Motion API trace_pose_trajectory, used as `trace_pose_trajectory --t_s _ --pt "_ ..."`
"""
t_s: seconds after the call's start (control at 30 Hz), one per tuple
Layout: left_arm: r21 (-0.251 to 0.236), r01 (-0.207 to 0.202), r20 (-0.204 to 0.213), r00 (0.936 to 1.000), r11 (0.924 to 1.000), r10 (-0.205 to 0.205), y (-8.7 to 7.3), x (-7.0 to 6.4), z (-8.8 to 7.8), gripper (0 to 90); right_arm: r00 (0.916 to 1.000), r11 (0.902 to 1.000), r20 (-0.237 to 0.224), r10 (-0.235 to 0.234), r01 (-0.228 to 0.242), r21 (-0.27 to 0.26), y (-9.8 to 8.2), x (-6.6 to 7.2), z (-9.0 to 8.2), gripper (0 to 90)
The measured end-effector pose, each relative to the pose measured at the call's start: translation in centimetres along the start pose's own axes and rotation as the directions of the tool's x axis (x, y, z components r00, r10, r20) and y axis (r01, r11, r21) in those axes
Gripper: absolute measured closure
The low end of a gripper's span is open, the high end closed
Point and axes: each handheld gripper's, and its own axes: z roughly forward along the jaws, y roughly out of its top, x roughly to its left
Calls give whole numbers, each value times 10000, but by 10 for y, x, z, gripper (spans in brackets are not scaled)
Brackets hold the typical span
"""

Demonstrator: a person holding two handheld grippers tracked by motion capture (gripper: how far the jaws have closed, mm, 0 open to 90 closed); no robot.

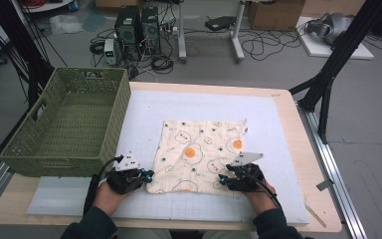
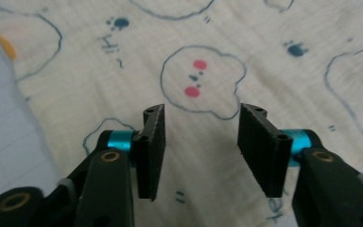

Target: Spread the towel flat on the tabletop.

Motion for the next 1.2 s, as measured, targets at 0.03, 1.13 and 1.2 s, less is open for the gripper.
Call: trace_pose_trajectory --t_s 0.03,1.13,1.2 --pt "54 5 11 10000 10000 -5 -1 0 -1 869 9997 10000 -219 88 -89 -43 -1 -1 0 623" --pt "-1596 1365 -665 9867 9777 -1486 52 39 30 414 9964 9917 -50 852 -853 -963 -15 -21 -35 551" --pt "-1575 1634 -725 9816 9739 -1764 56 48 37 413 9956 9907 -20 941 -938 -983 -14 -24 -34 547"
